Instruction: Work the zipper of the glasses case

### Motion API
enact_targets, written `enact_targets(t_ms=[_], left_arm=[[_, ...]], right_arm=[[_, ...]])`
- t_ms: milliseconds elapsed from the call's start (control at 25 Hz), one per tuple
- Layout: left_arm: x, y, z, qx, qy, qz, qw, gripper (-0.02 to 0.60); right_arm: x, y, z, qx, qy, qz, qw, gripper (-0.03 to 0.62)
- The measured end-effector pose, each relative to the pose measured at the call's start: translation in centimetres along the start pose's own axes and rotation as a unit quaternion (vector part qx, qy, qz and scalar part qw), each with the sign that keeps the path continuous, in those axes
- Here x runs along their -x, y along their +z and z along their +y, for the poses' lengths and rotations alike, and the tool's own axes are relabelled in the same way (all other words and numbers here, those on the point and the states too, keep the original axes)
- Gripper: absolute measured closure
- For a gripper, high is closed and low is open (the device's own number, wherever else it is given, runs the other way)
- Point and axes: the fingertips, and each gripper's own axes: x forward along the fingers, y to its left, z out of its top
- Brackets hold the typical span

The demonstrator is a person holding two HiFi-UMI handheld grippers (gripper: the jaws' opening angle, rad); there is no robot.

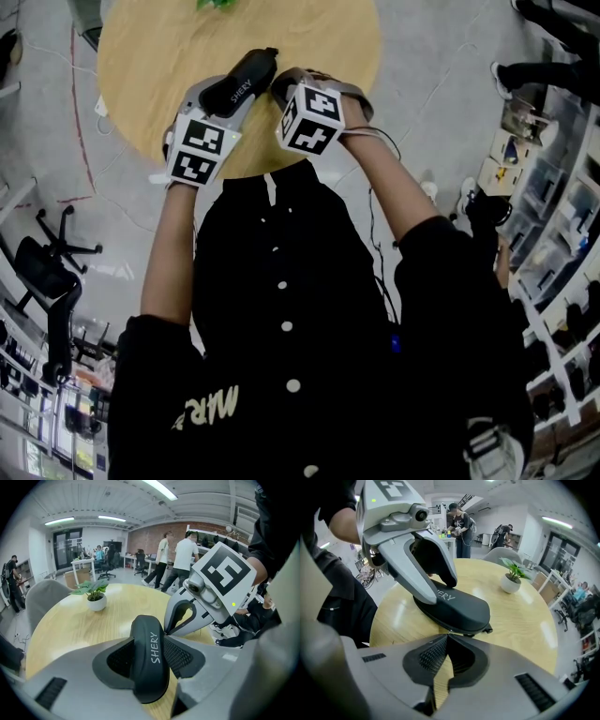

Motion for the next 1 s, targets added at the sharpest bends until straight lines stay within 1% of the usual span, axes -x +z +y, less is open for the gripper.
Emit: enact_targets(t_ms=[320, 480, 1000], left_arm=[[-0.2, 0.0, 0.1, 0.004, -0.007, 0.003, 1.0000, 0.388], [-0.1, 0.0, -0.1, 0.004, -0.008, 0.001, 1.0000, 0.388], [0.3, -0.4, -0.2, 0.007, -0.014, 0.000, 0.9999, 0.388]], right_arm=[[-0.6, 0.9, 2.0, -0.054, 0.003, -0.017, 0.998, 0.588], [-0.8, 1.4, 3.1, -0.072, -0.003, -0.022, 0.997, 0.588], [-2.4, 4.2, 7.4, -0.132, 0.006, -0.055, 0.990, 0.588]])
